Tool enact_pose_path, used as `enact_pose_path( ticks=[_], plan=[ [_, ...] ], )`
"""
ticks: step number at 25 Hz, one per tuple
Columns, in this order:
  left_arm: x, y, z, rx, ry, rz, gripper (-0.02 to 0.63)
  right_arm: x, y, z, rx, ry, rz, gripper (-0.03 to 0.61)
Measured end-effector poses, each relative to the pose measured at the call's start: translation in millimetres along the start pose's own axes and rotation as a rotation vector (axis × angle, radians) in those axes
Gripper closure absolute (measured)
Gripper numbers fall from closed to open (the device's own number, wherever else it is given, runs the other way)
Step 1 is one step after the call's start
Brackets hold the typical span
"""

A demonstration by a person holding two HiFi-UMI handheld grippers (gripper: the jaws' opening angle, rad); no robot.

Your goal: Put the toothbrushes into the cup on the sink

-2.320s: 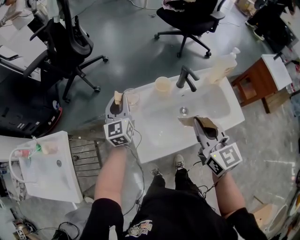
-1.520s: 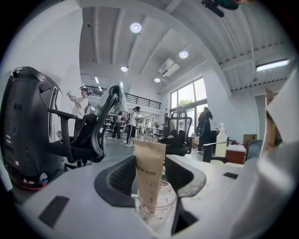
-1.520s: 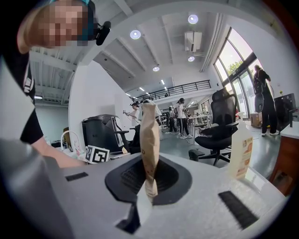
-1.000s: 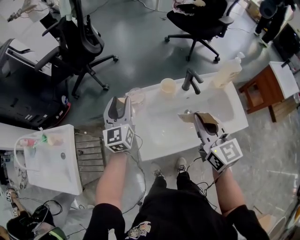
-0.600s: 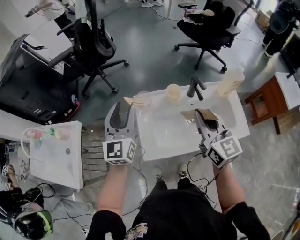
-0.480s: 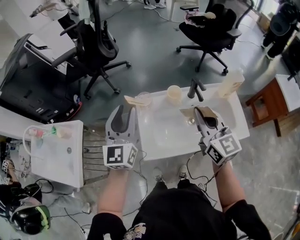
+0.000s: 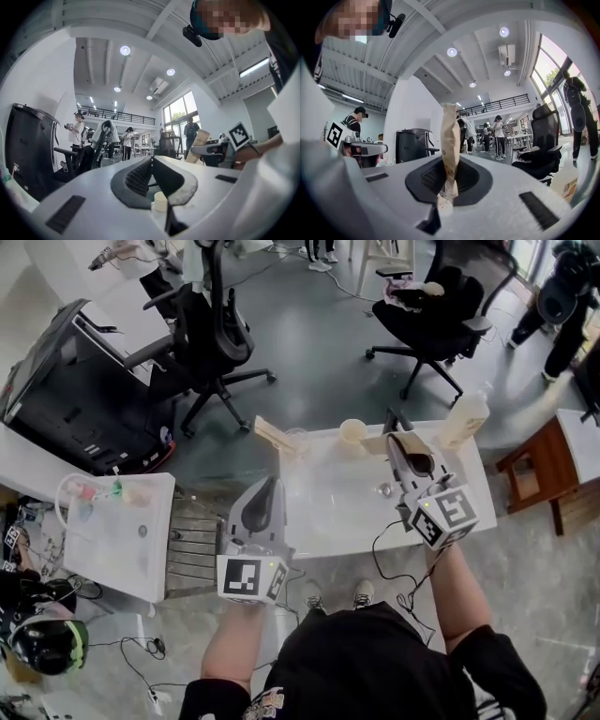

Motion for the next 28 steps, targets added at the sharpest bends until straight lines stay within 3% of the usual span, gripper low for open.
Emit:
enact_pose_path(
  ticks=[15,28],
  plan=[
    [13,-27,26,0.044,0.065,0.014,0.601,-52,-24,14,0.035,0.036,-0.001,0.558],
    [22,-18,59,0.085,0.135,0.018,0.601,-140,-51,86,0.008,0.198,0.053,0.558]
  ],
)
Point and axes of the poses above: the fingertips, and each gripper's own axes: x backward along the fingers, y to its left, z out of its underside, the point moved 10 cm from there along x, backward along the fingers, and after that the axes turned 14 degrees about y, right-handed, at the moved point
